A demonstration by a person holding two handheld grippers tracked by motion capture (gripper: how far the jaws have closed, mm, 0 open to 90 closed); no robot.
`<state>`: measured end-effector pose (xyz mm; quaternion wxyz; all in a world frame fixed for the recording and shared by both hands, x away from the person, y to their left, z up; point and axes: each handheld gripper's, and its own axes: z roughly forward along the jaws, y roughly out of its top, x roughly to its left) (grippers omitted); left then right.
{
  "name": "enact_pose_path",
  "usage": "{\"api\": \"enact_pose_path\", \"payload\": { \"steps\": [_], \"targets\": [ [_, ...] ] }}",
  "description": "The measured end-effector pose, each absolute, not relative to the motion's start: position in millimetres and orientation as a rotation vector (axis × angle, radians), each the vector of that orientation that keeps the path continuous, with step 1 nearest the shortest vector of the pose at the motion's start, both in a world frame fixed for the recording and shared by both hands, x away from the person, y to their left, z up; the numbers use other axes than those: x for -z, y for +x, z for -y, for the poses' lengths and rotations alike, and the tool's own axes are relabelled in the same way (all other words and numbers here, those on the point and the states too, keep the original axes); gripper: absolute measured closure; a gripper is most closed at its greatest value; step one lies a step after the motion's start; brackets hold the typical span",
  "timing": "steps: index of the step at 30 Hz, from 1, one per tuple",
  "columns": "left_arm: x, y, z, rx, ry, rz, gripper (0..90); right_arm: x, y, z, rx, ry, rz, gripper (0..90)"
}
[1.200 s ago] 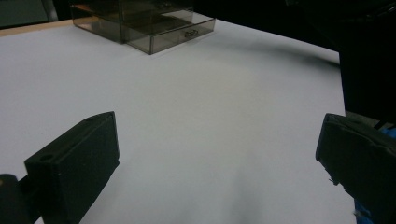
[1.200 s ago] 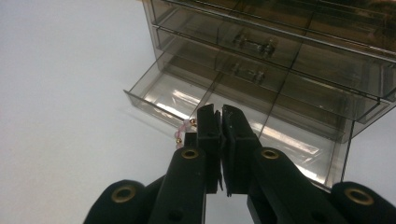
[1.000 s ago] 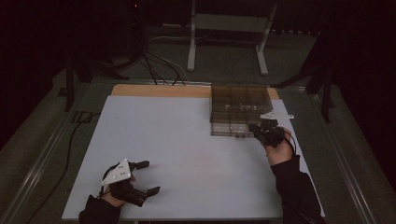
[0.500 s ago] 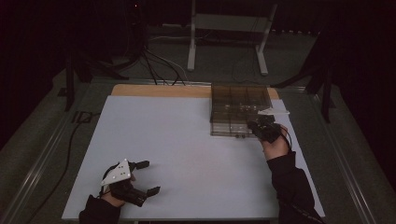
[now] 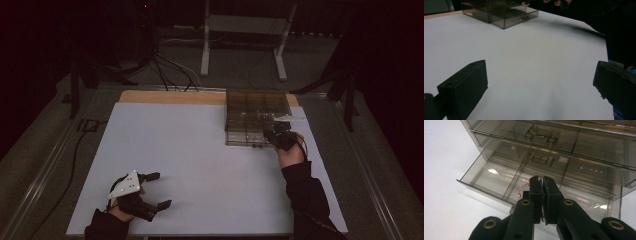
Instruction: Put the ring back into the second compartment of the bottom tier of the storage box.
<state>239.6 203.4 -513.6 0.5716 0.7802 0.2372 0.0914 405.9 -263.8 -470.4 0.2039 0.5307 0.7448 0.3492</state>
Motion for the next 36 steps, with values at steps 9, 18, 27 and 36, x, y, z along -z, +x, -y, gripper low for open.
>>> {"api": "enact_pose_path", "payload": {
  "steps": [9, 18, 27, 36],
  "targets": [
    [514.2, 239.6, -203.5, -0.212, 1.833, -0.560, 0.6, 475.6, 414.5, 259.1, -0.988, 1.506, -2.070, 86.4],
    [513.8, 239.5, -203.7, -0.212, 1.828, -0.558, 0.6, 482.4, 420.8, 252.0, -0.995, 1.510, -2.080, 76.1],
    [514.5, 240.0, -203.8, -0.209, 1.829, -0.563, 0.6, 472.1, 412.3, 252.5, -1.059, 1.485, -2.079, 57.1],
    [513.5, 241.0, -200.3, -0.214, 1.833, -0.564, 0.6, 463.2, 401.1, 248.3, -1.124, 1.471, -2.113, 35.0]
  ]
}}
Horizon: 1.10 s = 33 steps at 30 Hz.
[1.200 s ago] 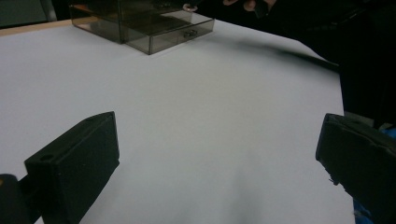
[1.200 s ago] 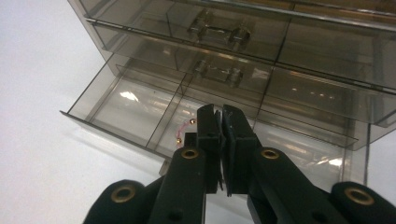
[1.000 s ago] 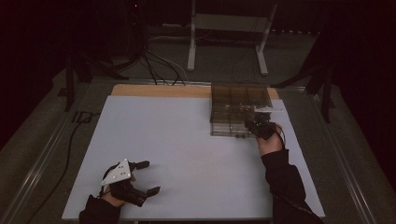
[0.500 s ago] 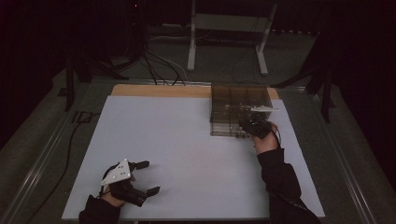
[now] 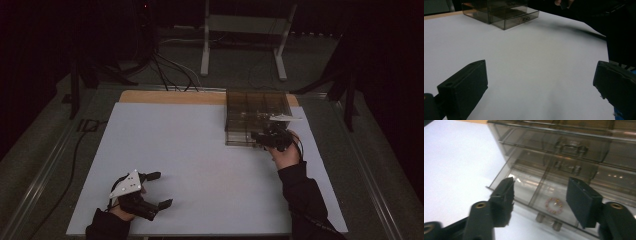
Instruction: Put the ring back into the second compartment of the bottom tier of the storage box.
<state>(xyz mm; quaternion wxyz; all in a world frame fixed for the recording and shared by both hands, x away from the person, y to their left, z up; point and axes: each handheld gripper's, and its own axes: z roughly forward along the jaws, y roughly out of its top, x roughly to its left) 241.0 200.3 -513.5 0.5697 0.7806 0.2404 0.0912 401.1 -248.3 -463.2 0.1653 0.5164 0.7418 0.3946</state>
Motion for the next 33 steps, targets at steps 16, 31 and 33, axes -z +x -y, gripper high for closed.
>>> {"api": "enact_pose_path", "payload": {
  "steps": [16, 31, 33],
  "targets": [
    [515.0, 242.1, -200.5, -0.206, 1.834, -0.564, 0.6, 442.5, 382.4, 245.5, -1.207, 1.318, -2.226, 0.0],
    [514.7, 240.7, -202.4, -0.204, 1.829, -0.558, 0.6, 430.5, 352.7, 233.0, -1.303, 1.188, -2.265, 0.0],
    [514.8, 240.7, -202.6, -0.203, 1.828, -0.559, 0.6, 433.5, 349.5, 232.9, -1.300, 1.184, -2.275, 0.0]
  ]
}}
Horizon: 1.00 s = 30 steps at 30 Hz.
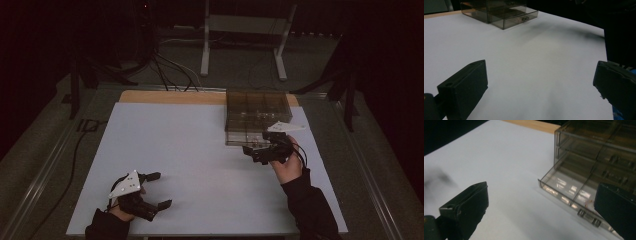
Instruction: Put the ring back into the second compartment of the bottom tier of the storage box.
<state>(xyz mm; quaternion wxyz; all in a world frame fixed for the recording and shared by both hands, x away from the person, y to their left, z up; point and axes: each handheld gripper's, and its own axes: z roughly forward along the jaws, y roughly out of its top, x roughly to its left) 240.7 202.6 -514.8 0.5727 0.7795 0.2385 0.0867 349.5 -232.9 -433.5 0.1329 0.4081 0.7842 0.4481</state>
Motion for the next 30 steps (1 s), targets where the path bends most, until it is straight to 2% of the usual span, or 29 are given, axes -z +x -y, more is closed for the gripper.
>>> {"api": "enact_pose_path", "payload": {
  "steps": [30],
  "targets": [
    [514.3, 240.1, -202.4, -0.208, 1.832, -0.559, 0.6, 490.1, 294.1, 267.2, -1.377, 1.109, -2.365, 0.0]
  ]
}}
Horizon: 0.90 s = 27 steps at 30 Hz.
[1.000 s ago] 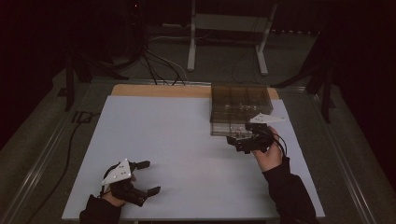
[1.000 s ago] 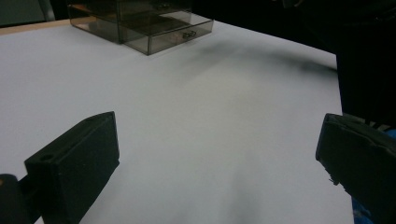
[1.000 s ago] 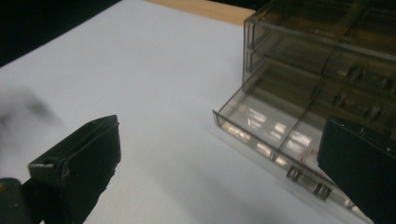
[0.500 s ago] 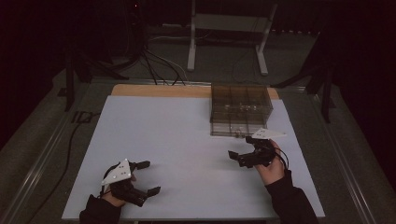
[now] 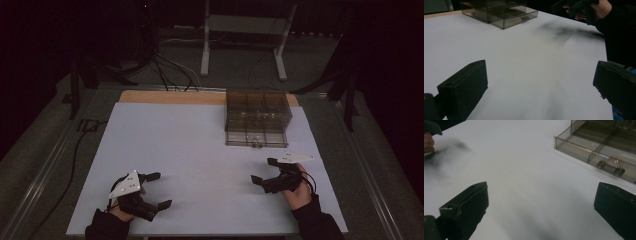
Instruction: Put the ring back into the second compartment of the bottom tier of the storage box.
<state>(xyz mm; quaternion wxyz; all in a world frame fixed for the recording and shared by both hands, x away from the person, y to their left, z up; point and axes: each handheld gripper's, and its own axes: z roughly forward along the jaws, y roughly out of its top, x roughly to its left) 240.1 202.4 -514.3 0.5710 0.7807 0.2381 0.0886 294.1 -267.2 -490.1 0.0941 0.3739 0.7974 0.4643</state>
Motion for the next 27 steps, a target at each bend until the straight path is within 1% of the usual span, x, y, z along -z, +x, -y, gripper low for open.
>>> {"api": "enact_pose_path", "payload": {
  "steps": [11, 21, 27],
  "targets": [
    [513.8, 239.6, -202.5, -0.206, 1.833, -0.558, 0.6, 499.9, 270.6, 289.1, -1.410, 1.086, -2.352, 0.0],
    [514.0, 239.9, -202.4, -0.208, 1.830, -0.559, 0.6, 505.6, 255.2, 310.8, -1.433, 1.141, -2.294, 0.0],
    [514.1, 239.8, -201.8, -0.208, 1.832, -0.556, 0.6, 505.9, 245.7, 322.9, -1.393, 1.110, -2.246, 0.0]
  ]
}}
